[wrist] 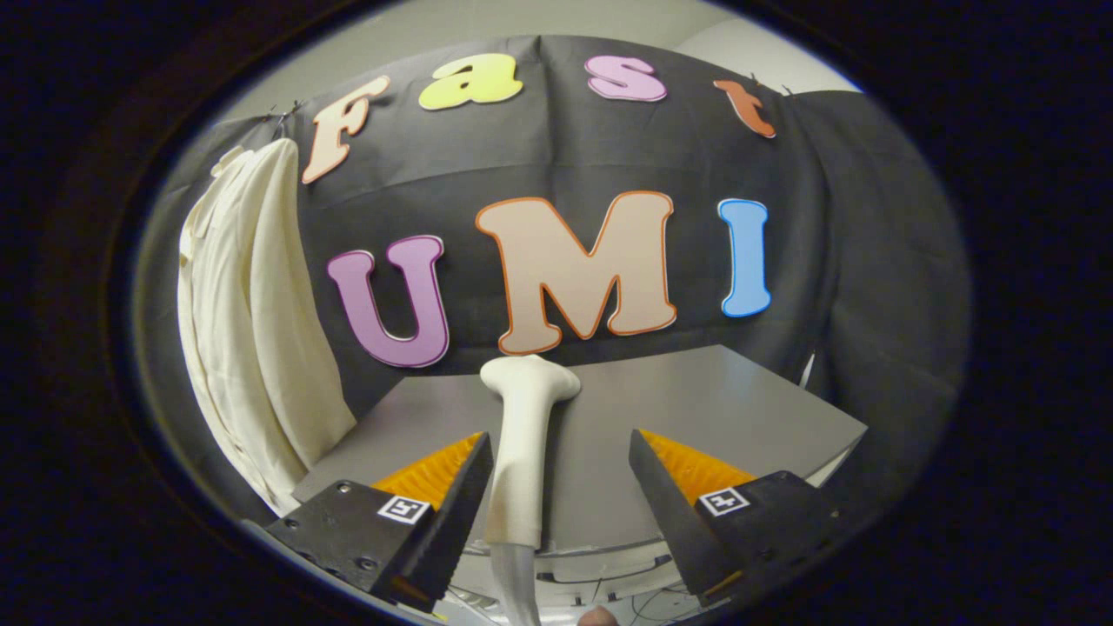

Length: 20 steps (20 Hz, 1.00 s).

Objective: Iron the clothes twice with a garment steamer, once on the left side and once on the right side.

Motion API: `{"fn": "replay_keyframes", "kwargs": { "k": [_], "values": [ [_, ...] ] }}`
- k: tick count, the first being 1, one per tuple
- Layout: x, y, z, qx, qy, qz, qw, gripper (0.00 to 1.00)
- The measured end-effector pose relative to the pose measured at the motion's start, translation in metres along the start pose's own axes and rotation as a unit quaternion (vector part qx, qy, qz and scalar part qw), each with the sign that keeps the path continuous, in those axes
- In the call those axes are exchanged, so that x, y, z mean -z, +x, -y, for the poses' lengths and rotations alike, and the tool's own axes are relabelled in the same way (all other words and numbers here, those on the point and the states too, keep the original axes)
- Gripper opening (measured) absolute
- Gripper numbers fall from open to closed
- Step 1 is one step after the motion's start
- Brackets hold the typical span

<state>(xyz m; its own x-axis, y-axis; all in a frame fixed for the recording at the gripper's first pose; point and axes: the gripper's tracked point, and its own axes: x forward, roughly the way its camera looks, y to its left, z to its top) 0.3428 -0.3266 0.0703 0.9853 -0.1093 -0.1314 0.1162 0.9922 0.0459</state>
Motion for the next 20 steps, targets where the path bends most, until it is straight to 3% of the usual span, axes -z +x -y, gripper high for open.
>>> {"fn": "replay_keyframes", "kwargs": {
  "k": [6, 8, 10, 16, 20],
  "values": [
    [0.045, 0.037, -0.019, -0.004, -0.020, -0.088, 0.996, 0.73],
    [0.039, 0.041, -0.018, 0.005, -0.029, -0.074, 0.997, 0.61],
    [0.045, 0.040, -0.022, 0.015, -0.031, -0.093, 0.995, 0.43],
    [0.036, 0.032, -0.023, 0.015, -0.017, -0.083, 0.996, 0.33],
    [0.008, -0.013, -0.037, -0.013, -0.008, 0.002, 1.000, 0.31]
  ]
}}
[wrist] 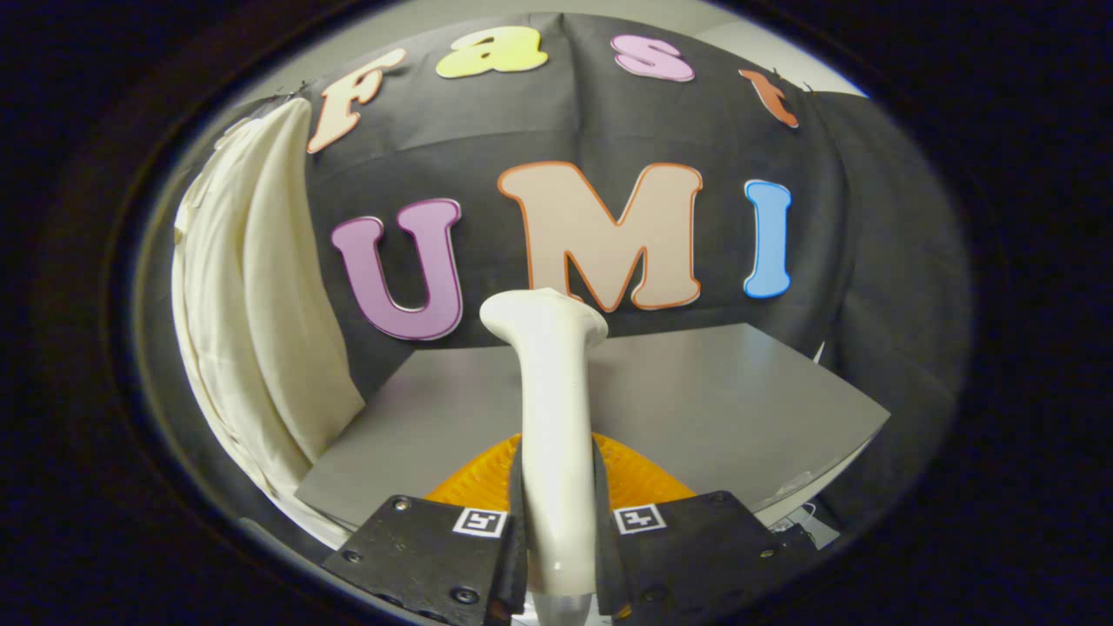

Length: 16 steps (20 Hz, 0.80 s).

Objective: Iron the clothes twice with a garment steamer, once on the left side and once on the right side.

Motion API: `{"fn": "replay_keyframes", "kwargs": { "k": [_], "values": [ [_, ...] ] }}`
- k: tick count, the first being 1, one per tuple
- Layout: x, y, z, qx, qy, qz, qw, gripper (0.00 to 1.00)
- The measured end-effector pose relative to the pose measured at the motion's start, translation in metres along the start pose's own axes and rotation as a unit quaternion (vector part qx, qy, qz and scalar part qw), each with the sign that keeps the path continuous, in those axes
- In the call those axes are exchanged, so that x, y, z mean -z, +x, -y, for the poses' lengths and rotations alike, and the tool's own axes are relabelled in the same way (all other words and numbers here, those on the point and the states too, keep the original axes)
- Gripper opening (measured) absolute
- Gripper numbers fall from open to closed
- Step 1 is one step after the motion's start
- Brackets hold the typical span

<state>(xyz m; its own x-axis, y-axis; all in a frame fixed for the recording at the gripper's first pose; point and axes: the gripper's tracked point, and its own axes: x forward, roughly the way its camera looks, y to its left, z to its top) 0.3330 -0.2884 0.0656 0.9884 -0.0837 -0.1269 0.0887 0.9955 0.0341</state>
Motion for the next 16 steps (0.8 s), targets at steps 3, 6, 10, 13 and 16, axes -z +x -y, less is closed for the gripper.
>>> {"fn": "replay_keyframes", "kwargs": {
  "k": [3, 6, 10, 13, 16],
  "values": [
    [-0.015, -0.028, -0.016, -0.023, 0.004, 0.029, 0.999, 0.30],
    [-0.025, -0.058, -0.031, -0.032, 0.014, 0.050, 0.998, 0.30],
    [-0.031, -0.092, -0.062, -0.047, 0.048, 0.061, 0.996, 0.30],
    [-0.039, -0.119, -0.098, -0.049, 0.049, 0.071, 0.995, 0.30],
    [-0.051, -0.139, -0.152, -0.045, 0.051, 0.092, 0.993, 0.30]
  ]
}}
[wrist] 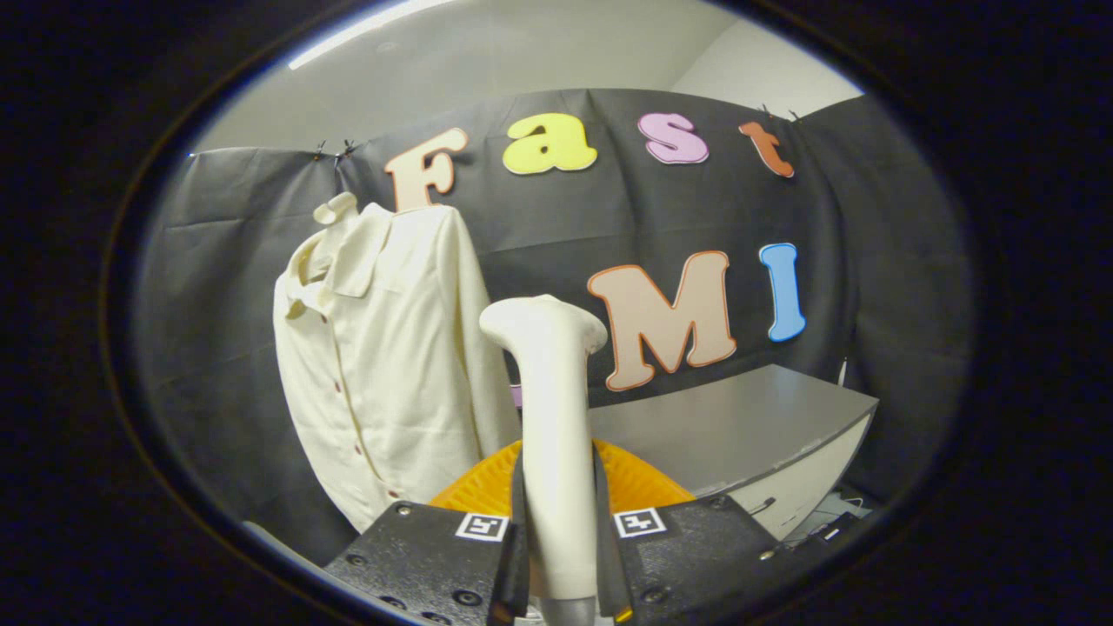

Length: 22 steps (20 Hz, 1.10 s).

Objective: Iron the clothes twice with a garment steamer, once on the left side and once on the right side.

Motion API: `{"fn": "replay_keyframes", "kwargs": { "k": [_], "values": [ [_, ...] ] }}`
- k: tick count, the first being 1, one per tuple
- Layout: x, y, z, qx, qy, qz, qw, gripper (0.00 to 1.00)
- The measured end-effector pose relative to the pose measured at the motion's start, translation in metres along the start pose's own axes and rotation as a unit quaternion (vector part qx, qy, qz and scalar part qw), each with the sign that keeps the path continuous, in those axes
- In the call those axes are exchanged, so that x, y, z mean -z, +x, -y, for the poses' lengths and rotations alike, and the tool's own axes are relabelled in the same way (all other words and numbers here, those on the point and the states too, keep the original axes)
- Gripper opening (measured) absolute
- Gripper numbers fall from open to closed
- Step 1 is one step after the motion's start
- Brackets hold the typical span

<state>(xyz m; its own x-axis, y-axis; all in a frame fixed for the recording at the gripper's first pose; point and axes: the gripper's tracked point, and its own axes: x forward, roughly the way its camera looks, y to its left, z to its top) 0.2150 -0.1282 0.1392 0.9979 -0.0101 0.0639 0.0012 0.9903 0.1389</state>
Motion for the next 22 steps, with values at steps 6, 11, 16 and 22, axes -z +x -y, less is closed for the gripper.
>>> {"fn": "replay_keyframes", "kwargs": {
  "k": [6, 11, 16, 22],
  "values": [
    [0.024, -0.019, -0.131, -0.001, -0.040, 0.007, 0.999, 0.30],
    [0.027, -0.021, -0.222, 0.007, -0.031, 0.037, 0.999, 0.30],
    [0.033, -0.011, -0.300, -0.012, -0.040, 0.044, 0.998, 0.30],
    [0.077, 0.022, -0.328, 0.003, -0.036, -0.005, 0.999, 0.30]
  ]
}}
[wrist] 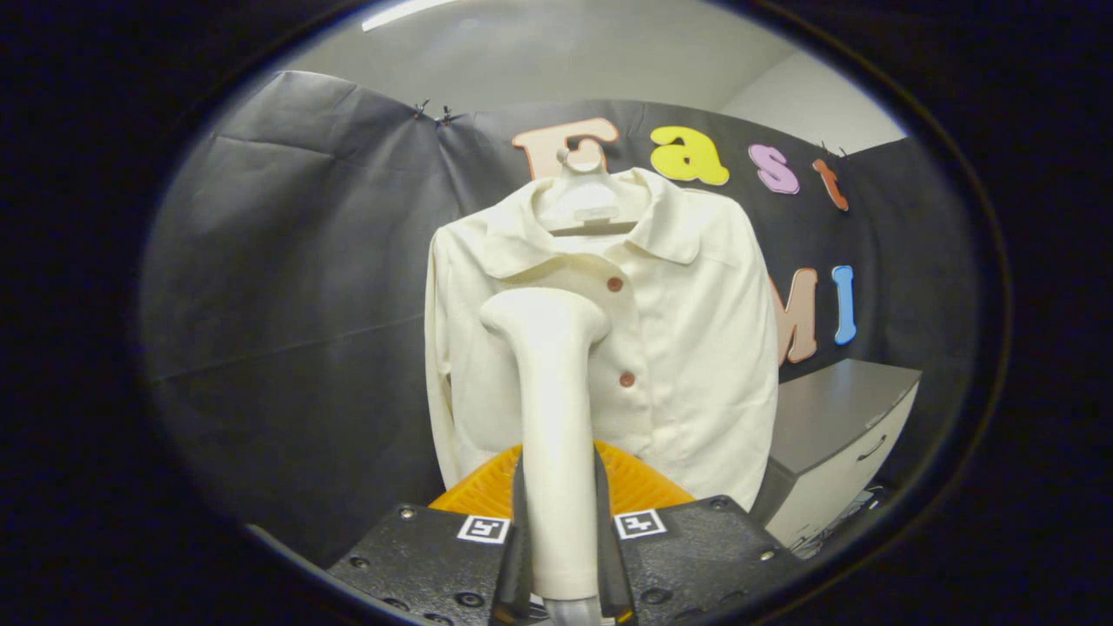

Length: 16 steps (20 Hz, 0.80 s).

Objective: Iron the clothes twice with a garment steamer, once on the left side and once on the right side.

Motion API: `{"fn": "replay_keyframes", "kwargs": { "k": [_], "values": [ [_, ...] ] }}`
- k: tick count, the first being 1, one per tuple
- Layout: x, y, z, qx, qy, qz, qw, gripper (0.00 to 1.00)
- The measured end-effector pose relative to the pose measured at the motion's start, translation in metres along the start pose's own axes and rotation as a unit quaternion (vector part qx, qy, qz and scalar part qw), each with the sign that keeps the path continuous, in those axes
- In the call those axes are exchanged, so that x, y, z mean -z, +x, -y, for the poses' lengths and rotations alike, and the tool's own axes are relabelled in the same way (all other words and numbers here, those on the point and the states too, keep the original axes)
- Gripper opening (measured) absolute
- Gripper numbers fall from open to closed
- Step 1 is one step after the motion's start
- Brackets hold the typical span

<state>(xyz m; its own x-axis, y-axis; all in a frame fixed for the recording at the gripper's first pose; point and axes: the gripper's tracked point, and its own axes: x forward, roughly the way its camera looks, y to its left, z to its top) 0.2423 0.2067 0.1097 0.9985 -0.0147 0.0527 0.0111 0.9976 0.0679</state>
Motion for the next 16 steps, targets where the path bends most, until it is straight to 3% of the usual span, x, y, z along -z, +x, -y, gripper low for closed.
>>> {"fn": "replay_keyframes", "kwargs": {
  "k": [16],
  "values": [
    [0.150, 0.013, 0.011, -0.001, 0.019, -0.162, 0.987, 0.30]
  ]
}}
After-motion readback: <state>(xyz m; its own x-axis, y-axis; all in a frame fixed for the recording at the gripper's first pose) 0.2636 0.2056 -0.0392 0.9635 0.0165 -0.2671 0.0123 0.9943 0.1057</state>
